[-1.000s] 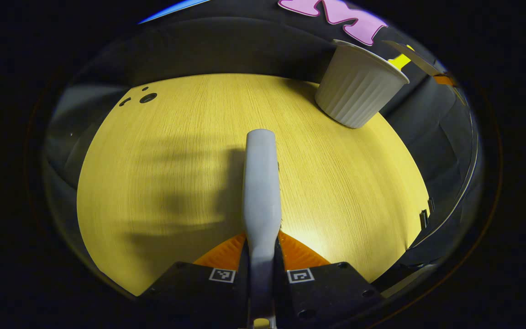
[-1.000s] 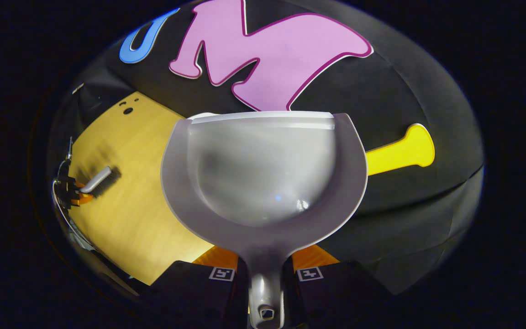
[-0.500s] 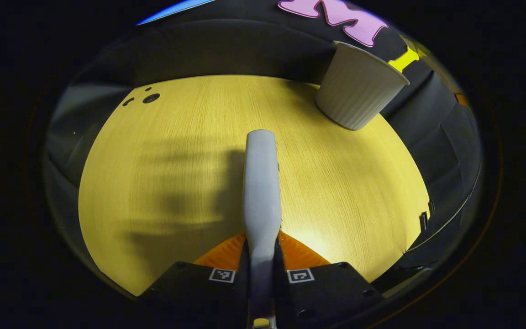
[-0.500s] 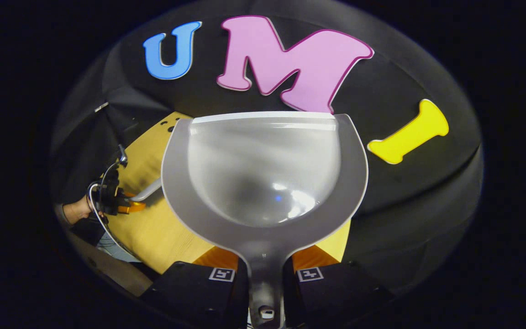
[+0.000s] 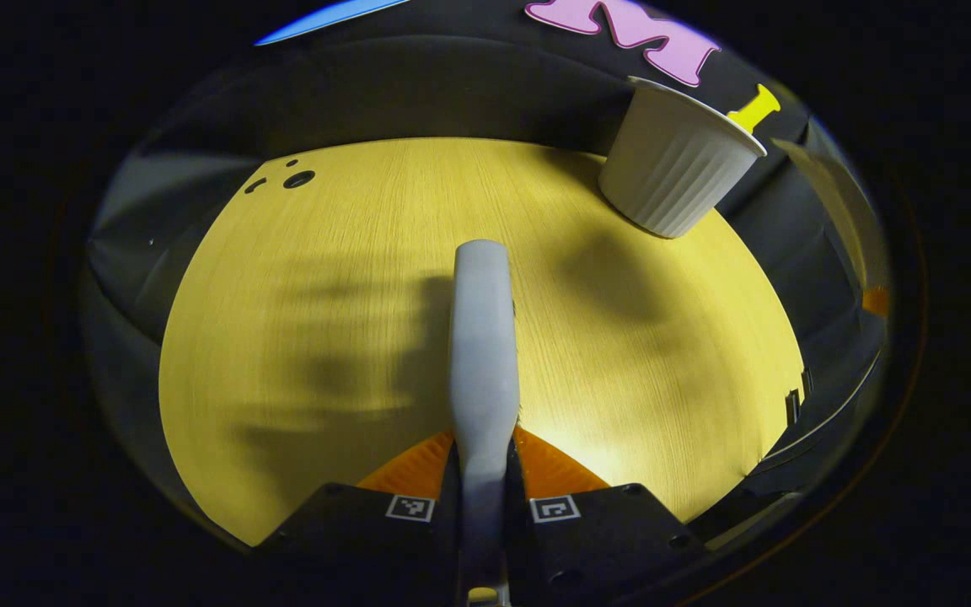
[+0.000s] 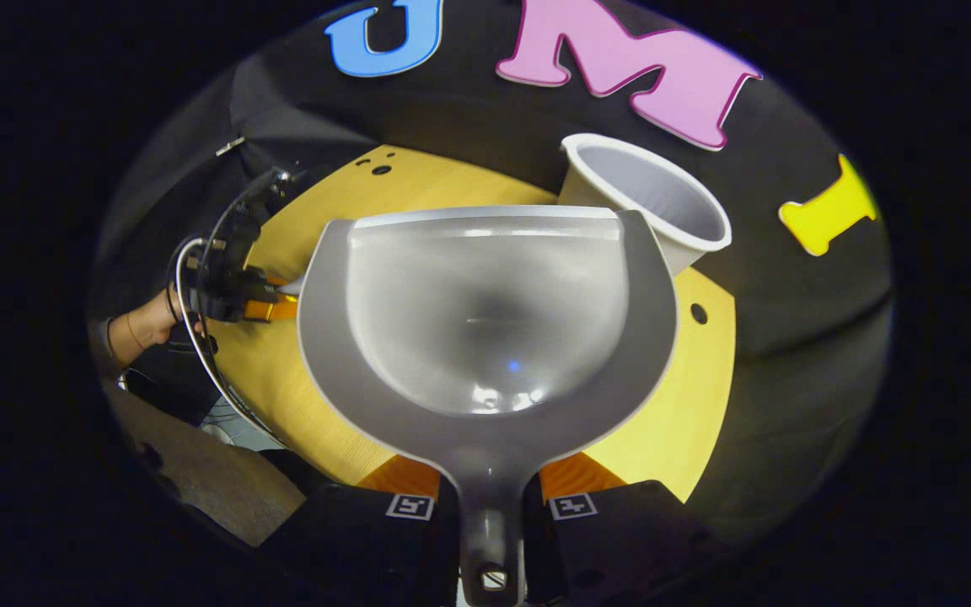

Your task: Pick up the small broom and dustpan from the desktop, sweep the trash into the dustpan with the broom, and then empty the trash into the garbage bin.

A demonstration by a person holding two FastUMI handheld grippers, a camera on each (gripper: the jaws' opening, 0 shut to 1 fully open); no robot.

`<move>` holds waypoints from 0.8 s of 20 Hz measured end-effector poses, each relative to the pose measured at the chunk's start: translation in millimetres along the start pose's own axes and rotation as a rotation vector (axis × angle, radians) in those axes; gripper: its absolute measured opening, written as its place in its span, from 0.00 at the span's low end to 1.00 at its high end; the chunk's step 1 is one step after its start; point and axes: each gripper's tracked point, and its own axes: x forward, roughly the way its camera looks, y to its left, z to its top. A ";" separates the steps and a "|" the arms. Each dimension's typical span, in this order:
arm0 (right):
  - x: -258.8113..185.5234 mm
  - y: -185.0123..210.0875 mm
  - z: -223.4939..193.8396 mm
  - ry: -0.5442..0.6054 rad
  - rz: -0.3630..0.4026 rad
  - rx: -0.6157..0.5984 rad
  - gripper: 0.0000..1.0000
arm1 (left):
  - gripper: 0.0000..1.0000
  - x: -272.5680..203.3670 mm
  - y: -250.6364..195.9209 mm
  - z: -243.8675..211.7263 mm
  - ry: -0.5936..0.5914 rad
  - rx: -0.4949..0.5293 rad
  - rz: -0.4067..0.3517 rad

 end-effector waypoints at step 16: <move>137.9 44.1 -75.8 0.218 -0.011 0.173 0.35 | 0.27 3.2 12.0 -16.3 0.073 0.074 0.126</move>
